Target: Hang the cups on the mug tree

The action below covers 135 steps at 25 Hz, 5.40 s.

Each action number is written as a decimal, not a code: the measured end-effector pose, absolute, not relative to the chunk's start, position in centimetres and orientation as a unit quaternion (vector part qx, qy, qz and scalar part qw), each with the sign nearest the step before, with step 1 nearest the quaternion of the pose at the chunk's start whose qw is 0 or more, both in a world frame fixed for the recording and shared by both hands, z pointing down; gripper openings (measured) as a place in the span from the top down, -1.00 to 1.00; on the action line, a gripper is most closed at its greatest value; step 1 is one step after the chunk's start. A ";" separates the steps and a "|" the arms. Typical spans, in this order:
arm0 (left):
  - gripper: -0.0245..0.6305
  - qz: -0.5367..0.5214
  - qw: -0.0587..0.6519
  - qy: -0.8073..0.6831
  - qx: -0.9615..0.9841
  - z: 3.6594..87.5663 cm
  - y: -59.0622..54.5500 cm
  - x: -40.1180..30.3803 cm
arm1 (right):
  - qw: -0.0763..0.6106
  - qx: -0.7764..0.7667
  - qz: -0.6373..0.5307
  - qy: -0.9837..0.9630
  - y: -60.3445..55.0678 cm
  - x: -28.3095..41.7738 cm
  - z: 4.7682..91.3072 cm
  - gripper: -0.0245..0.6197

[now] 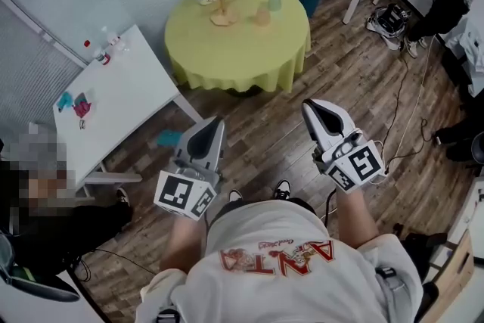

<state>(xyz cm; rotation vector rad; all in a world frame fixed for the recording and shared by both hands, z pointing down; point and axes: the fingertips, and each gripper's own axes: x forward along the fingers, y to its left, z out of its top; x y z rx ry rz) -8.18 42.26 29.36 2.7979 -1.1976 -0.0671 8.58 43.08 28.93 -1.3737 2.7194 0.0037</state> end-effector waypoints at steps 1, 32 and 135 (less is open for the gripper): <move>0.90 -0.021 0.048 -0.394 0.918 29.4 42.2 -7.8 | 0.047 -0.446 0.010 0.894 43.1 8.9 28.7 0.92; 0.90 -0.005 0.048 -0.409 0.911 31.3 35.2 3.7 | 0.047 -0.424 -0.059 0.902 35.1 20.5 33.1 0.92; 0.90 0.037 0.191 -0.480 0.856 42.0 -14.6 -6.1 | -0.323 -0.404 -0.226 0.825 -21.7 13.1 65.7 0.06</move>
